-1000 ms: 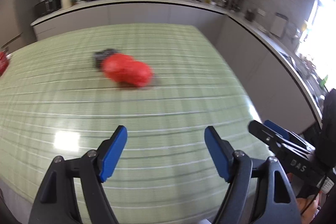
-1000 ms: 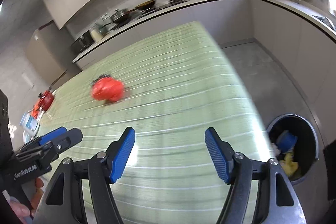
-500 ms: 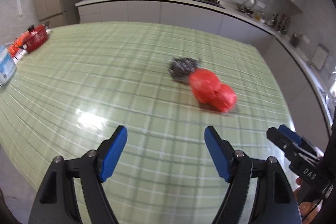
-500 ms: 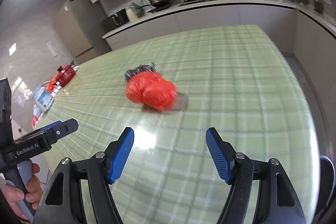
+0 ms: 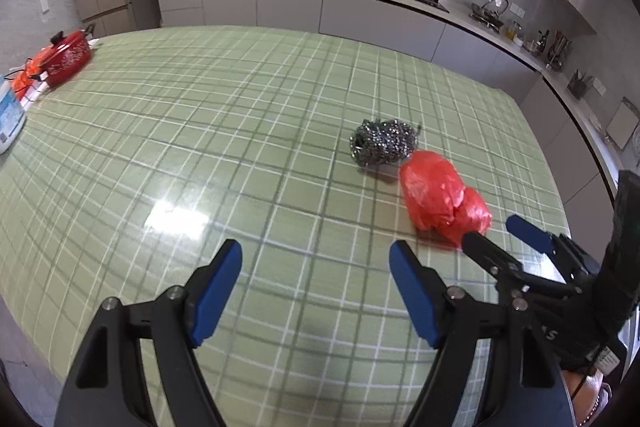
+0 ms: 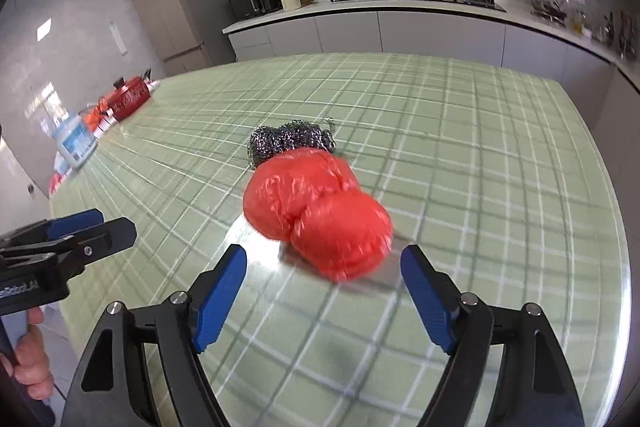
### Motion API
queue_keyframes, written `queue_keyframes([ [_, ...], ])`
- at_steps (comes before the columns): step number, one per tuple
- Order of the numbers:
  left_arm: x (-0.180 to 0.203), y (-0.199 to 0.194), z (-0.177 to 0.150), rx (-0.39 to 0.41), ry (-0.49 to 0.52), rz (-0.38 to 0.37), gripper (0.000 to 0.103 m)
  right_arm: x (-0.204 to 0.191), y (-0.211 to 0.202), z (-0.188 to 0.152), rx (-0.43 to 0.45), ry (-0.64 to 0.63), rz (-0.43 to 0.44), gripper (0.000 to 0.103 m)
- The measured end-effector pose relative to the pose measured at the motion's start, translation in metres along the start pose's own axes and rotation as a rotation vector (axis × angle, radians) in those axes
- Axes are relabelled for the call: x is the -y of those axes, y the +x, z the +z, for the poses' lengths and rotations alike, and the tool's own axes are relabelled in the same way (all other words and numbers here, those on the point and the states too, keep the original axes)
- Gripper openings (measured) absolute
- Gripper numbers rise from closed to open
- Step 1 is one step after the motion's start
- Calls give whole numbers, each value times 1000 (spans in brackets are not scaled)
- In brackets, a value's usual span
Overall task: Collect trash
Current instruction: 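Grasp the red plastic bag with the right tool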
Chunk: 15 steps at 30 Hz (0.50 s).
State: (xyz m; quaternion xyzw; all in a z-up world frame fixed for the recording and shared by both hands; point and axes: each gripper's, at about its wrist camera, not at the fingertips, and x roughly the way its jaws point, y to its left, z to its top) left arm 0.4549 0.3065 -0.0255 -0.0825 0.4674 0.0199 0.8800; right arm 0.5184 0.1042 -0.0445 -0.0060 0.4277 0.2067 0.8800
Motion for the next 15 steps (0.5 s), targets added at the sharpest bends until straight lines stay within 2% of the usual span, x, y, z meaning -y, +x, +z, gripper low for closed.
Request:
queue_keyframes([
  [5,-11,12,21,-9,42,-30,77,-3,26,13,-28,5,-39,82],
  [10,-17,26,34,-22,64,-55,77,2,45,16,-63,70,-17,81],
  [11,-17,29,36,-26,70,-58,77,5,45,14,-58,93,-6,79],
  [13,-15,35,38,-36,77,-69,77,12,45,9,-56,138,2,58],
  [15,-12,39,40,-42,87,-77,77,20,42,6,-46,174,10,53],
])
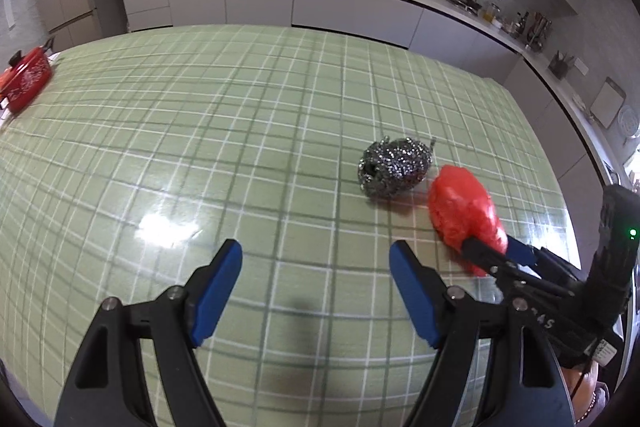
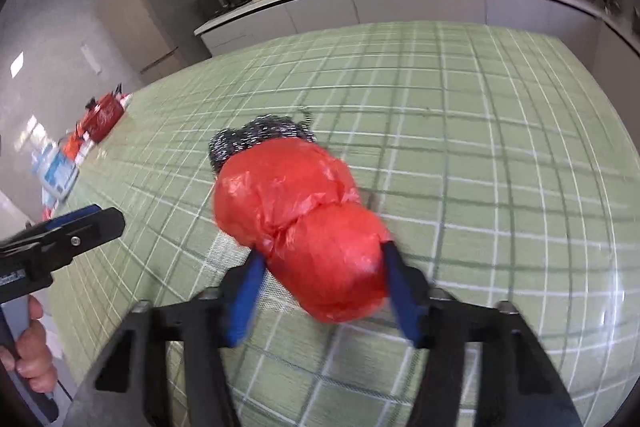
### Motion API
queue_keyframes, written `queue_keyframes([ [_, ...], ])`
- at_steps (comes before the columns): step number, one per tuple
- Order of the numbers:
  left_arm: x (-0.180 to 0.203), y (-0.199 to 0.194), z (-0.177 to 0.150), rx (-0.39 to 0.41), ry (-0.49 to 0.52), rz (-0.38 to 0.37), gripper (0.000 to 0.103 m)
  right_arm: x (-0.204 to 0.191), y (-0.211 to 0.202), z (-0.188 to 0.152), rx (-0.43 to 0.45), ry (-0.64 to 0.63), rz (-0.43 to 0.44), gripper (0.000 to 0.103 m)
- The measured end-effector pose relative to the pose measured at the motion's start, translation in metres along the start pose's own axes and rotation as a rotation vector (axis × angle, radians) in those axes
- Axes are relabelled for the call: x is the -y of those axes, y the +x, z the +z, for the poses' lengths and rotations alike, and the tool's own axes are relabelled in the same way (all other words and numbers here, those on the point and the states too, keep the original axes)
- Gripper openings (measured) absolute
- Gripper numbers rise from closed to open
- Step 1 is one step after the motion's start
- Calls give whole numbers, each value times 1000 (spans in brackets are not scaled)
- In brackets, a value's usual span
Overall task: Collect trash
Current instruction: 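Grasp the red plastic bag with the right tool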
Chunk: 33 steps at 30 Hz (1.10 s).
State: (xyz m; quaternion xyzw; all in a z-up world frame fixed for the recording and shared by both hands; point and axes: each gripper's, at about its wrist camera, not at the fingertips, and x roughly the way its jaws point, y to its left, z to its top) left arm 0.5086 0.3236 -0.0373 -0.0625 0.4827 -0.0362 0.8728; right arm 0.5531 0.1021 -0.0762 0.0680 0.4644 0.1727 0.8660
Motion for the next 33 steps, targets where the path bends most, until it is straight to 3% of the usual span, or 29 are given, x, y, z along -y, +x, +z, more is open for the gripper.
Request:
queue_keyframes([
  [5,15,6,3,-9,38,-24,77,20,-18,-8,40,69,-32,49],
  [9,32,11,4,-5,81,-41,77,47,-37,-18,70,195,-76,49],
  [15,51,26,9,-17,135,-52,77,63,-55,-26,115,253,-139,53],
  [19,56,35,18,-15,152,-51,77,67,-56,-24,123,246,-178,72],
  [33,62,76,52,-20,195,-59,77,66,-42,-8,121,239,-208,72],
])
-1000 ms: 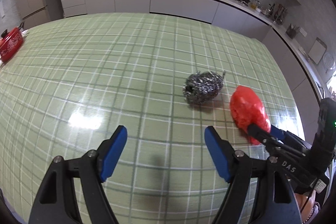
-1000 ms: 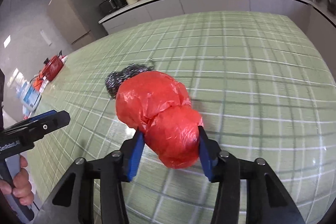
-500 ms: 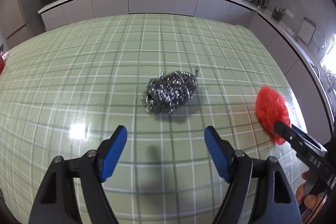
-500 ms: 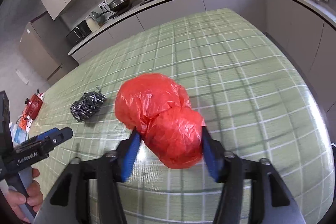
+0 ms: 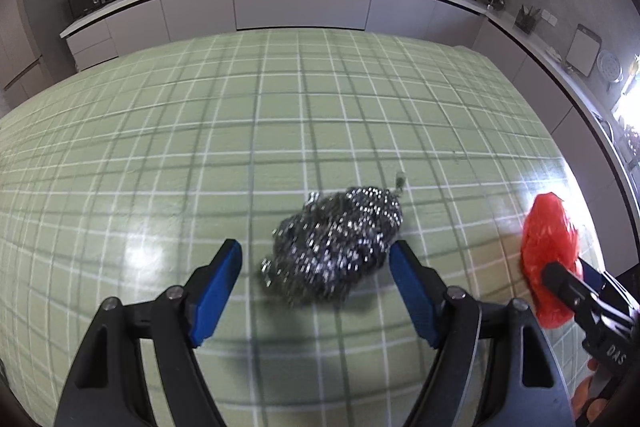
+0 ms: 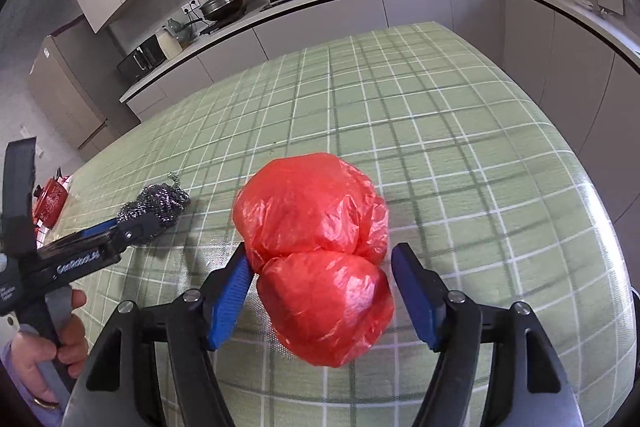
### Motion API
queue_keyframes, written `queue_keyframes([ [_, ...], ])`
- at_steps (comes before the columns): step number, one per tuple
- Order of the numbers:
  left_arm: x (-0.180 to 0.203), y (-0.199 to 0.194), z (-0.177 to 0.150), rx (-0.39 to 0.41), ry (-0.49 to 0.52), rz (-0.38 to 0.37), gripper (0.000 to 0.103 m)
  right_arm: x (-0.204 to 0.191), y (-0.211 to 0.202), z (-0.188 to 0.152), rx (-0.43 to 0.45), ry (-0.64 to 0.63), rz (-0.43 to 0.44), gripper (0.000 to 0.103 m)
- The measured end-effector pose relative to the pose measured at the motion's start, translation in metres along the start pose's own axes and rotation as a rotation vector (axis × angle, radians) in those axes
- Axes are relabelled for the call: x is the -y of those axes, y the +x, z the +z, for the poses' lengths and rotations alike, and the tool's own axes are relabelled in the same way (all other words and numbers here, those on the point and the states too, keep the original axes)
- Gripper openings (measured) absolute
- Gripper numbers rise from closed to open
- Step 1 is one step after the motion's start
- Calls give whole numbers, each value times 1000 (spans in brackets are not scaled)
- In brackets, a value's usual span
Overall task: Collect trash
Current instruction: 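Grasp the red plastic bag with the right tool, then lower the left tool onto the steel wool scrubber and close on it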
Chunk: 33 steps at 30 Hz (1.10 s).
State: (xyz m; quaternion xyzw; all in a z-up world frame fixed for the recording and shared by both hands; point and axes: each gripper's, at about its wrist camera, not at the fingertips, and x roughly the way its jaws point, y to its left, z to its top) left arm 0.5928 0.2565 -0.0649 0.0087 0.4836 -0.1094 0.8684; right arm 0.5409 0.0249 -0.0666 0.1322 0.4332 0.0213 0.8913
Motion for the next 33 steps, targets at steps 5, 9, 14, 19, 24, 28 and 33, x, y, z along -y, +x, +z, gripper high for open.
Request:
queue_keyframes([
  [5,2,7,-3,-1,21,-18,55,-2,6,-3,-16,3,1,71],
  [9,2,3,-7,6,12,-23,51,-4,7,-5,-16,1,16,58],
  [14,-4,-6,-26,6,1,-29,47,-5,7,-4,-20,-5,19,51],
  [19,-6,-18,-48,2,0,-32,47,-6,7,-1,-23,-4,15,50],
  [24,-10,-26,-63,-3,-10,-40,47,-7,6,-1,-25,-1,16,50],
  [28,-12,-28,-70,-11,-8,-30,51,-6,7,0,-29,0,12,50],
  [33,-5,-29,-64,-9,-8,-15,57,-3,8,1,-32,7,9,51],
])
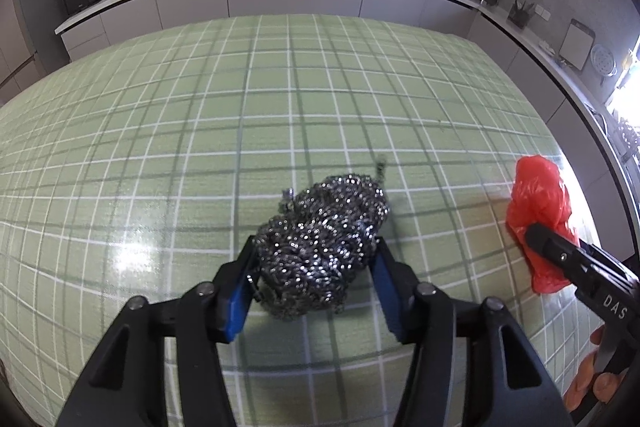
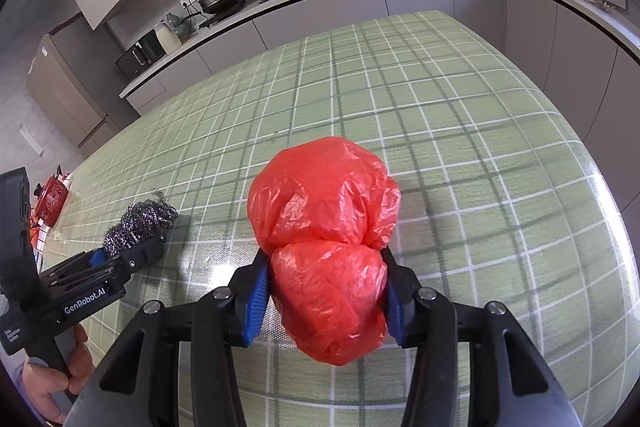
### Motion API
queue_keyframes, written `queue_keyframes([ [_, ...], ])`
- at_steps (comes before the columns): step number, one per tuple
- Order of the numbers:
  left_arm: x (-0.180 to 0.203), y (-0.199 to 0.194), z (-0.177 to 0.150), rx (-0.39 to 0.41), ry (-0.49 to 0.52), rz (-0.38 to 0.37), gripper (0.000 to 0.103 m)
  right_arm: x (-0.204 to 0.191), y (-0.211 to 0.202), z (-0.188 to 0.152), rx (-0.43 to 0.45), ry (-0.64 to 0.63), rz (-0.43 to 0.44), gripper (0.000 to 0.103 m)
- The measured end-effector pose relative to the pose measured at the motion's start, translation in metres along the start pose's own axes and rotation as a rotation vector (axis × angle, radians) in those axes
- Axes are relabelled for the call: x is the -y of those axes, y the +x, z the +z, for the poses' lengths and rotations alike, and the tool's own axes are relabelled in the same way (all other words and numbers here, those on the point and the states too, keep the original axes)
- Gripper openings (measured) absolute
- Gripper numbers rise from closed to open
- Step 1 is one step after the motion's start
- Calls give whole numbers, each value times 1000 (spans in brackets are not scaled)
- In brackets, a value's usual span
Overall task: Collect trash
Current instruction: 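Lower the left tool onto the steel wool scrubber and close on it, then carry the red bag and steel wool to the bucket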
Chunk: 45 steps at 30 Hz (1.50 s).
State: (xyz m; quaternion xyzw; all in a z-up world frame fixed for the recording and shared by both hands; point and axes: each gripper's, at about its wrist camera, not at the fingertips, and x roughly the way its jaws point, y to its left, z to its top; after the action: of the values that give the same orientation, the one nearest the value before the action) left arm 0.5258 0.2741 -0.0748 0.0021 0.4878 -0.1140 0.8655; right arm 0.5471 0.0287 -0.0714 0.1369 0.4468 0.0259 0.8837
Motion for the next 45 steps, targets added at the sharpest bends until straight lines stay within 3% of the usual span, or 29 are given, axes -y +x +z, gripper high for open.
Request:
queue_keyframes([
  [4,5,3,14,3,6,-5,57,0,1,0,-3,-3,1,51],
  [12,5,4,24,18,9,-15,45,-1,3,1,-8,-15,0,51],
  [21,-8,-17,-3,40,-4,-19,42,-10,-1,0,-1,-35,14,46],
  [34,-2,-69,-37,79,-33,-11,42,-24,-36,-16,23,-84,101,46],
  [45,38,-93,-72,110,-104,34,42,0,-80,-47,19,-167,177,46],
])
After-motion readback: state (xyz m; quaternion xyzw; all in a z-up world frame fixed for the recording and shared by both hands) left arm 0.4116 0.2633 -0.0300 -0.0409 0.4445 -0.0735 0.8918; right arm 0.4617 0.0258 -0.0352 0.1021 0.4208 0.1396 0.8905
